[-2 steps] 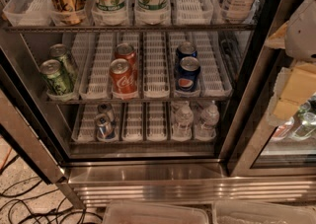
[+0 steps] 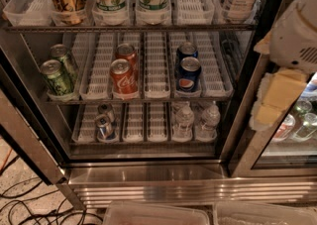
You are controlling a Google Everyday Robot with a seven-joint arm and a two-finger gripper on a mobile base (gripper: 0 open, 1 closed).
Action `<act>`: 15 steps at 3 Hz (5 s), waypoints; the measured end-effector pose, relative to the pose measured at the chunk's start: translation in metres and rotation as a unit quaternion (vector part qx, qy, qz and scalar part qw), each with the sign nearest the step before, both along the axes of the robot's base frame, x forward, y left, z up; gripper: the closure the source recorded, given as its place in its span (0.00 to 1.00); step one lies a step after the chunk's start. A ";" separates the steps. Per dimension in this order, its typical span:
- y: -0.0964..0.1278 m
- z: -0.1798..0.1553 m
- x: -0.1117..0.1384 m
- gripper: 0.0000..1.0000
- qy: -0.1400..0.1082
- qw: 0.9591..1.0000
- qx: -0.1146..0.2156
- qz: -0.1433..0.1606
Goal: Pick 7up can from top shelf of fridge
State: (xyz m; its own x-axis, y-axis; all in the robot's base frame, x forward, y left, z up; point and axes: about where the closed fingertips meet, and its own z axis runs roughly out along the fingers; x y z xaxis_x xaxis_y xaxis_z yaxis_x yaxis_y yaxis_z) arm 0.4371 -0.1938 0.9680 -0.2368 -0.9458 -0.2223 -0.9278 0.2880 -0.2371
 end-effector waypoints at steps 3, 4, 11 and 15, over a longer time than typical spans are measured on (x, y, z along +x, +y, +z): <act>0.146 -0.077 -0.019 0.00 0.044 0.996 0.081 -0.017; 0.181 -0.106 -0.017 0.00 0.054 0.987 0.149 -0.010; 0.152 -0.150 0.047 0.00 -0.098 0.970 0.213 0.070; 0.145 -0.179 0.060 0.00 -0.174 0.838 0.516 -0.032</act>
Offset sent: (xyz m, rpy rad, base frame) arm -0.0224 0.1606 -0.0834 0.1508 0.0945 -0.0389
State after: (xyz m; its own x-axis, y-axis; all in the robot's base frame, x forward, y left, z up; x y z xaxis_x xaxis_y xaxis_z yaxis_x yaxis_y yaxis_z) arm 0.4974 -0.0486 0.7891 -0.0310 -0.1958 -0.9801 -0.8291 0.5527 -0.0842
